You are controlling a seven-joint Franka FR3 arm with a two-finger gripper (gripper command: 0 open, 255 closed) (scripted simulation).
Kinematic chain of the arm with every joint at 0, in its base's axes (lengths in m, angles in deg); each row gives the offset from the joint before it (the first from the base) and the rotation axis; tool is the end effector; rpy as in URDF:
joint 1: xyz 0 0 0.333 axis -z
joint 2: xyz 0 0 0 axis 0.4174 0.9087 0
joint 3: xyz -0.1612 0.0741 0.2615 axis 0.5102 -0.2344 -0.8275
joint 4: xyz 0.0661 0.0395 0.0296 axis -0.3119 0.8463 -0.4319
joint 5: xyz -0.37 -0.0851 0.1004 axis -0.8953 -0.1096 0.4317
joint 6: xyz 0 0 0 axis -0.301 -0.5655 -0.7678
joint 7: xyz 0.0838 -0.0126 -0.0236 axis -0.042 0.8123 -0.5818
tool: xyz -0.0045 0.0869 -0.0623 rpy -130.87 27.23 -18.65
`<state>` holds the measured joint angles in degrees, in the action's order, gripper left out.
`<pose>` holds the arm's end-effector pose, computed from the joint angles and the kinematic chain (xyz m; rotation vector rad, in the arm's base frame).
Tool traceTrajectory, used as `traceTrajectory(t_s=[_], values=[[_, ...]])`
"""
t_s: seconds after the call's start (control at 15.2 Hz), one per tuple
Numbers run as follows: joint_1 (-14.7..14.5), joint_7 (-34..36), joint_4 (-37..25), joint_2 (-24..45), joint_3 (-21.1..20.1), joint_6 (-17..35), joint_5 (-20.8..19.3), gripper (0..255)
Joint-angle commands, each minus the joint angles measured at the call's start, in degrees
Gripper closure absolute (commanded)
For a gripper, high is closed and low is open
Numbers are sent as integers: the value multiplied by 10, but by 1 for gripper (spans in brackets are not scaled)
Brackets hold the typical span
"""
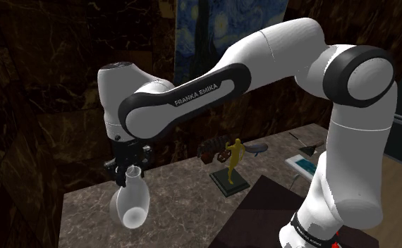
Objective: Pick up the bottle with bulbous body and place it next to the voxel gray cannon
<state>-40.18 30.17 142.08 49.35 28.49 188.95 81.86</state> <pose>0.5040 0.3602 0.4000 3.1327 -0.1671 -0.0516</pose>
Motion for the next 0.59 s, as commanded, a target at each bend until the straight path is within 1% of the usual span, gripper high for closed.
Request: traceTrajectory(t_s=[0.0, 0.53], values=[[0, -1, -9, -5, -1, -14, 2, 255], [1, -5, -50, -22, -3, -70, 10, 255]])
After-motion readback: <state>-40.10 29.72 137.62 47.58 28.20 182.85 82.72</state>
